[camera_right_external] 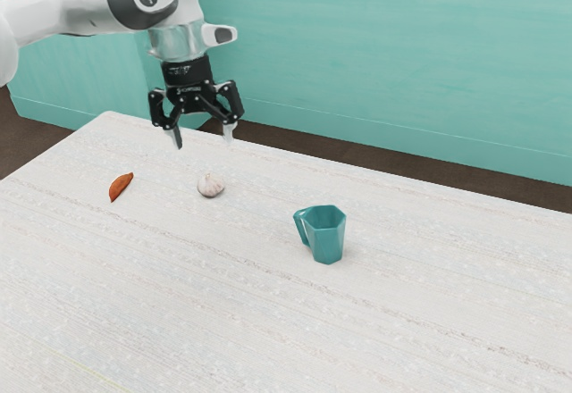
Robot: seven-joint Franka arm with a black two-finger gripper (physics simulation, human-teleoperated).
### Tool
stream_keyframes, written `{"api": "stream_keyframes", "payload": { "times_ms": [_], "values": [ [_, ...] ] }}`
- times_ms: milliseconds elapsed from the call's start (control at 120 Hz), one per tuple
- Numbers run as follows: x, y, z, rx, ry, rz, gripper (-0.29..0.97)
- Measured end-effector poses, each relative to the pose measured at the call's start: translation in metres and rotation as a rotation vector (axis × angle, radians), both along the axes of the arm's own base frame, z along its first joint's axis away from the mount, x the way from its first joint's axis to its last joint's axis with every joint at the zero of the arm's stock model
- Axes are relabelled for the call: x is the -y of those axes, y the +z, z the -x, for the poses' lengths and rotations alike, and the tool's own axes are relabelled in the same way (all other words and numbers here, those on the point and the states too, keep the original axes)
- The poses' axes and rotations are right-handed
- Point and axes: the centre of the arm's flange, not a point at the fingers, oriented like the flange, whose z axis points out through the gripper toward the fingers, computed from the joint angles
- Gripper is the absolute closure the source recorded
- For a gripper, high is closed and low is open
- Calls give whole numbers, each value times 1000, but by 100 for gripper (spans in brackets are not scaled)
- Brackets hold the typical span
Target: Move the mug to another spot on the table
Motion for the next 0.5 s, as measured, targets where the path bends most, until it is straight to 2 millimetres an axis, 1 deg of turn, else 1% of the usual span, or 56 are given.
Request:
{"api": "stream_keyframes", "payload": {
  "times_ms": [67,158,225,317,442,500],
  "values": [
    [11,-19,-5,-23,65,6,0],
    [41,-37,-10,-36,158,3,0],
    [53,-51,-15,-49,255,-1,0],
    [59,-70,-23,-80,421,-12,0],
    [60,-92,-34,-127,628,-24,0],
    [59,-109,-43,-138,712,-32,0]
  ]
}}
